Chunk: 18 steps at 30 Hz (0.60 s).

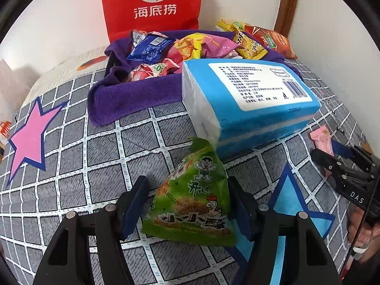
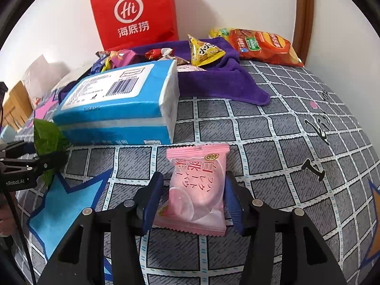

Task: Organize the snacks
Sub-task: 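Grasp the pink pastry packet with the right tool while the left tool grasps the green snack bag, then carry the pink packet over the towel with the right tool while the left tool carries the green bag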

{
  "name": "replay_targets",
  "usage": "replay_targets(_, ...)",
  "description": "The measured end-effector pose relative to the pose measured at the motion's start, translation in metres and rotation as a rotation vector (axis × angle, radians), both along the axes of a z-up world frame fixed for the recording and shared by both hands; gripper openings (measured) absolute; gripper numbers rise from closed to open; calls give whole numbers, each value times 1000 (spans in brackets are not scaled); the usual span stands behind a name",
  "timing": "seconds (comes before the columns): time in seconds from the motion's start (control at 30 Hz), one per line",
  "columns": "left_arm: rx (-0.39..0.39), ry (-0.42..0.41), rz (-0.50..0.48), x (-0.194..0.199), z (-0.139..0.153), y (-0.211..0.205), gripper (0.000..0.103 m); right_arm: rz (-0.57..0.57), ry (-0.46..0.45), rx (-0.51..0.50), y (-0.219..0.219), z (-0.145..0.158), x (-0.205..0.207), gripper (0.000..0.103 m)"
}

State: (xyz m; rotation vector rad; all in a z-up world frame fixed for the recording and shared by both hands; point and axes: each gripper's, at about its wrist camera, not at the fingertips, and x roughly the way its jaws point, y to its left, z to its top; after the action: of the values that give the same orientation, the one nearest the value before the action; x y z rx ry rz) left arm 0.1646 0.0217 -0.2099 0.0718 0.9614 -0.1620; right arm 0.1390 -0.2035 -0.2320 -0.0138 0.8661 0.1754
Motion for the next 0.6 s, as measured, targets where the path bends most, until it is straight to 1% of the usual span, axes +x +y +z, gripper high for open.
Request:
replay_targets(0.07,-5,6,2,1,0,1,63,0,-1,0,0,0,0,54)
replay_targets(0.17,-48,17,20,3,2,7,62,1,-3,11,-2,0,0,54)
replay_targets(0.2,-49,17,26,3,2,8,60,1,-4,10,-2,0,0,54)
replay_targets(0.23,-40,12,37,3,3,9,53,1,-4,8,-2,0,0,54)
replay_targets(0.3,-45,8,43,2,3,10,48,-2,-5,2,-1,0,-1,54)
replay_targets(0.4,-59,16,26,0,5,12,46,-24,-8,-7,-2,0,-2,48)
replay_targets(0.43,-71,18,27,-1,7,13,46,-33,-9,-10,-3,0,-2,44)
replay_targets(0.6,-89,-3,21,-12,22,17,46,-46,25,8,-5,5,-1,38)
